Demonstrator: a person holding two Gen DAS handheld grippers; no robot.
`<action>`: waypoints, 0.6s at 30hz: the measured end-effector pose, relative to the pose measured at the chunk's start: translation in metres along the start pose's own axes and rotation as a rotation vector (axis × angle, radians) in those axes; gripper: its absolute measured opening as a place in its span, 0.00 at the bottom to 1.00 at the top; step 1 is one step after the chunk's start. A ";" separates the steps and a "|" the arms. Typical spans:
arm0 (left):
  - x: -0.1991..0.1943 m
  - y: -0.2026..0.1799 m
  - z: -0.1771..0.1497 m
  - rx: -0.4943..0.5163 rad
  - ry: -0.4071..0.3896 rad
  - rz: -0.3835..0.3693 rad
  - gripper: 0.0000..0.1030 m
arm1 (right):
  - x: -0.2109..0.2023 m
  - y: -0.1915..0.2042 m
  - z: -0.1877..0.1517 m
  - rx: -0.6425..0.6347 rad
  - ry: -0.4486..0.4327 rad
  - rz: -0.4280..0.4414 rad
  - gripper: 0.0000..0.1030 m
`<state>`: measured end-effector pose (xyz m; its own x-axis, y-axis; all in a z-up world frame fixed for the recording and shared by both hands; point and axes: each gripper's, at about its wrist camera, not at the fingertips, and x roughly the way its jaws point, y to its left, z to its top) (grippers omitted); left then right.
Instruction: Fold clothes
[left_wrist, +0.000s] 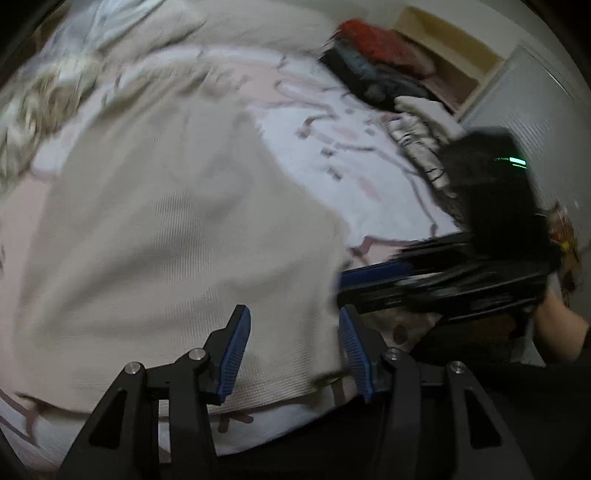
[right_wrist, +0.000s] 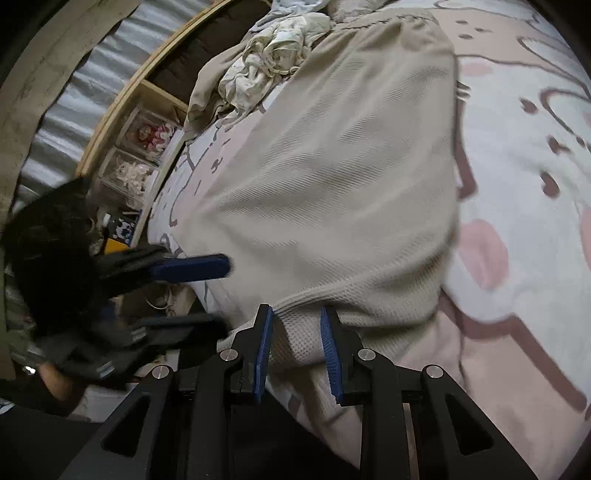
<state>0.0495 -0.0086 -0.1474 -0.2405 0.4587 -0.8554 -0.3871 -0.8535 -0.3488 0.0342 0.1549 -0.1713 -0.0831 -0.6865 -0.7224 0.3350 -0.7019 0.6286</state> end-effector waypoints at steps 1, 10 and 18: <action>0.008 0.007 -0.002 -0.027 0.022 0.017 0.48 | -0.006 -0.007 -0.004 0.027 -0.007 0.009 0.26; 0.024 0.022 -0.011 -0.030 0.075 0.099 0.46 | -0.030 -0.084 -0.022 0.381 -0.120 0.111 0.26; 0.028 0.022 -0.016 0.035 0.068 0.142 0.46 | 0.015 -0.094 -0.017 0.510 -0.092 0.224 0.20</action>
<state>0.0483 -0.0187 -0.1848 -0.2341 0.3155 -0.9196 -0.3852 -0.8986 -0.2102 0.0177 0.2144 -0.2461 -0.1509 -0.8268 -0.5418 -0.1405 -0.5246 0.8397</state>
